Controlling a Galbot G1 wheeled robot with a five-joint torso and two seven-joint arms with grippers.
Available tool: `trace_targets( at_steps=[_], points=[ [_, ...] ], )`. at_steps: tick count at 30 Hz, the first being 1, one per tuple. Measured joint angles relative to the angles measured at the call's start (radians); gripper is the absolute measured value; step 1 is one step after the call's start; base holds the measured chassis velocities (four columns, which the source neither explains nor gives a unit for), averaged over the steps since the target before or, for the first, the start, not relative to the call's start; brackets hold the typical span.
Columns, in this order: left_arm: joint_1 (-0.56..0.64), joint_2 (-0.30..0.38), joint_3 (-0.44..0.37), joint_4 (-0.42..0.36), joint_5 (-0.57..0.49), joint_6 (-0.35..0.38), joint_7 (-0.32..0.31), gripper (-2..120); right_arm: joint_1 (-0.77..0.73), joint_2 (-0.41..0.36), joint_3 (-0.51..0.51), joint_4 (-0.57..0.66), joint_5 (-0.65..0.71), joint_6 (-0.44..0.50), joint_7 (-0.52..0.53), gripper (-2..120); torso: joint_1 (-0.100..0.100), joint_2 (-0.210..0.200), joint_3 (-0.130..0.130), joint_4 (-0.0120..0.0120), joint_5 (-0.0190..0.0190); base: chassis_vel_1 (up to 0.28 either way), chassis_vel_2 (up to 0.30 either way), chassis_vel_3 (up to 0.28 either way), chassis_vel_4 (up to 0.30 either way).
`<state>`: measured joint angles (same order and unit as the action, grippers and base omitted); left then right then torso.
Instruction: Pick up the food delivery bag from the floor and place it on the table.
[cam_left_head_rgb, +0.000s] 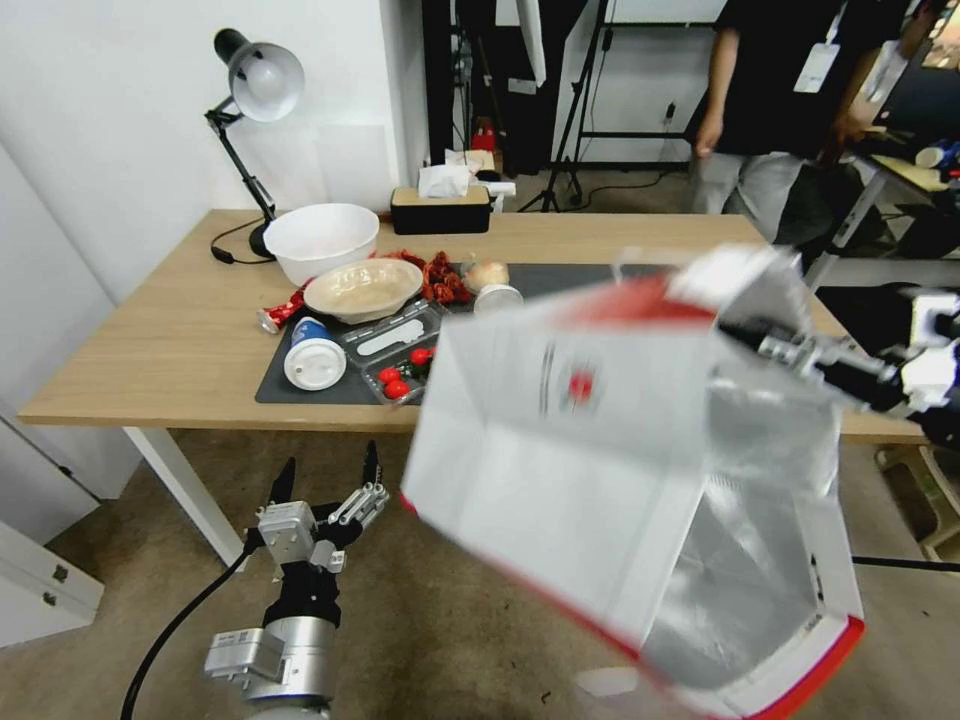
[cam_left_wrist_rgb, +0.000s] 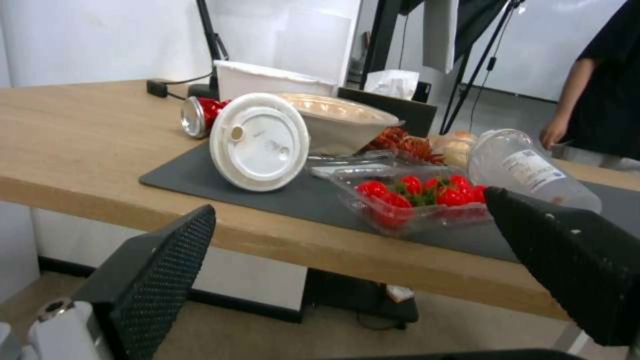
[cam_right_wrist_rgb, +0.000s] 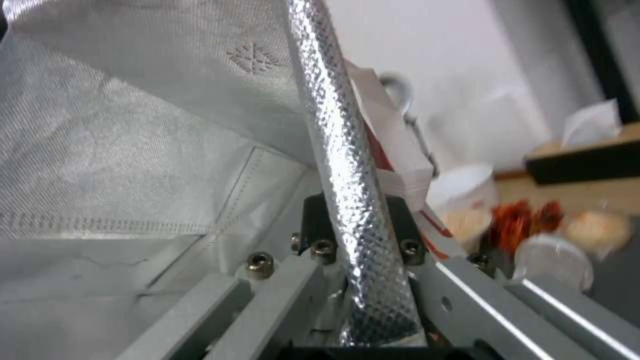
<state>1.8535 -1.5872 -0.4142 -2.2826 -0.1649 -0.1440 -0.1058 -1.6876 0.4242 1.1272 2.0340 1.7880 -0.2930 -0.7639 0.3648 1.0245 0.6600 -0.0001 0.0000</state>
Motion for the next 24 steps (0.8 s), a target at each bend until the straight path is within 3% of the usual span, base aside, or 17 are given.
trace_targets(
  at_steps=[1,4,5,8,10,13,24],
  points=[
    [0.000,0.000,0.000,0.000,0.000,0.000,0.000,100,0.000,0.000,0.000,0.000,0.000,0.000,0.000,0,0.000,0.000,0.000,0.0000,0.0000,0.000,0.000,0.000,0.000],
    [0.000,-0.001,0.003,0.002,0.004,-0.001,0.000,100,0.031,0.038,-0.016,0.046,0.144,0.081,0.212,0,0.000,0.000,0.000,0.0003,-0.0002,0.000,0.000,0.000,0.000],
    [0.000,-0.001,0.003,0.002,0.004,-0.001,0.000,100,0.031,0.038,-0.016,0.046,0.144,0.081,0.212,0,0.000,0.000,0.000,0.0003,-0.0002,0.000,0.000,0.000,0.000],
    [-0.002,0.013,0.004,0.007,0.002,0.000,0.000,100,0.061,0.077,-0.051,0.060,0.175,0.163,0.394,0,0.000,0.000,0.000,-0.0002,0.0000,0.000,0.000,0.000,0.000],
    [-0.002,0.016,0.004,0.007,0.002,0.001,0.000,100,0.077,0.085,-0.065,0.061,0.176,0.180,0.437,0,0.000,0.000,0.000,-0.0002,0.0001,0.000,0.000,0.000,0.000],
    [-0.002,0.029,0.001,0.007,-0.003,0.003,0.000,100,0.163,0.110,-0.149,0.062,0.155,0.261,0.611,0,0.000,-0.001,0.000,0.0003,-0.0001,0.000,0.000,0.000,0.000],
    [-0.003,0.037,0.000,0.012,-0.009,0.004,-0.001,100,0.252,0.154,-0.274,0.089,0.098,0.340,0.887,0,0.000,-0.001,0.000,0.0001,0.0000,0.000,0.000,0.000,0.000]
  ],
)
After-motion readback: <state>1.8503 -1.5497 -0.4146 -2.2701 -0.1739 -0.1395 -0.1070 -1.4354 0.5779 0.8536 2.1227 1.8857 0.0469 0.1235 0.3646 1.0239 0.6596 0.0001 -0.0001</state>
